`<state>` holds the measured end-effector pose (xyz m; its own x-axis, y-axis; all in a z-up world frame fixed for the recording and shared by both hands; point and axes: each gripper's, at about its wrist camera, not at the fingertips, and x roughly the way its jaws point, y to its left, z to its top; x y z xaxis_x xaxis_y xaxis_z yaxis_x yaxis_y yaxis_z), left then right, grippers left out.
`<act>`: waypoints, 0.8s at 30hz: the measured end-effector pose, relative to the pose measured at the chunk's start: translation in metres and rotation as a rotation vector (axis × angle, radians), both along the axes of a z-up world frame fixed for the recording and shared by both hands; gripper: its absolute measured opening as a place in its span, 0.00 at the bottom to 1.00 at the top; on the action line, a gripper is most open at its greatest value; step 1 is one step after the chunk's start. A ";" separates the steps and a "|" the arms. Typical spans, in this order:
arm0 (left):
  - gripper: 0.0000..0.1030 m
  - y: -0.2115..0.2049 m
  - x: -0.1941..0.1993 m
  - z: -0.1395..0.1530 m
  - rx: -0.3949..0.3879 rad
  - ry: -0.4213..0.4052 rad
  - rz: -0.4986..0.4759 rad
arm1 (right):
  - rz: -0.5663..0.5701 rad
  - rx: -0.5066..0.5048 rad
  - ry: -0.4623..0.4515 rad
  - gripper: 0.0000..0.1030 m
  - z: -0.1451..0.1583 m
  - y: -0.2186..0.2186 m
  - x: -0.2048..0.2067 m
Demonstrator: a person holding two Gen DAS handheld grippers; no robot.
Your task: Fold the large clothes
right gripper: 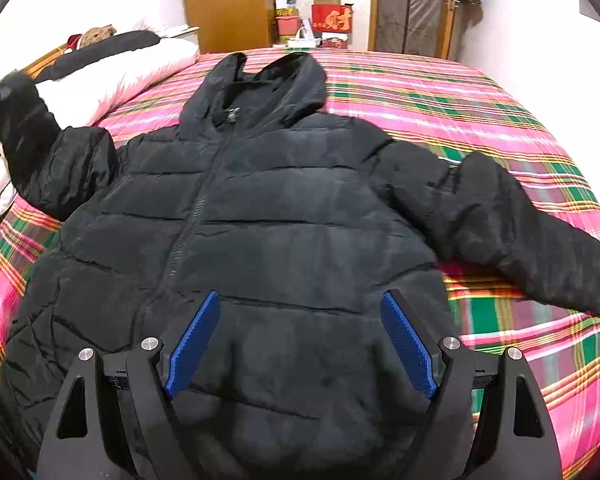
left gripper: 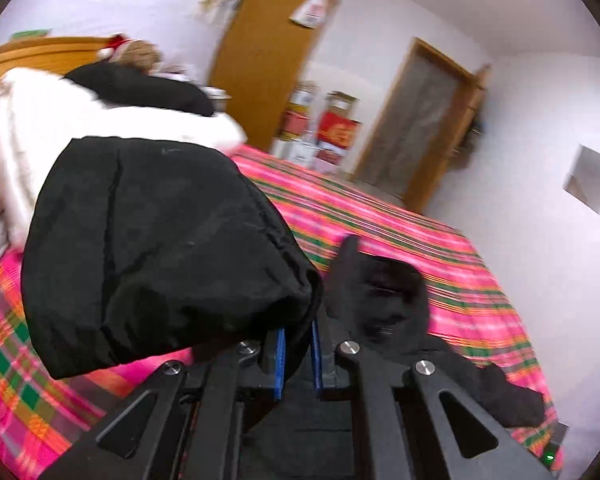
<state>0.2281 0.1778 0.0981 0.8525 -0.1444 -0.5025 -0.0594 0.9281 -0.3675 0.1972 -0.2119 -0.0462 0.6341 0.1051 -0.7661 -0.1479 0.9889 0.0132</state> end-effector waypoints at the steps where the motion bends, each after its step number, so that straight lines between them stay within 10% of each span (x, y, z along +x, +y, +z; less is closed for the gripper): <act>1: 0.10 -0.015 0.005 0.002 0.004 -0.002 -0.031 | -0.004 0.003 -0.005 0.80 0.001 -0.007 0.000; 15: 0.14 -0.220 0.066 -0.097 0.090 0.237 -0.399 | -0.055 0.082 -0.014 0.80 -0.013 -0.061 0.025; 20: 0.59 -0.235 0.065 -0.133 0.023 0.325 -0.476 | -0.083 0.129 0.012 0.80 -0.024 -0.071 0.030; 24: 0.69 -0.240 0.054 -0.129 0.002 0.305 -0.529 | -0.103 0.148 0.013 0.80 -0.025 -0.076 0.031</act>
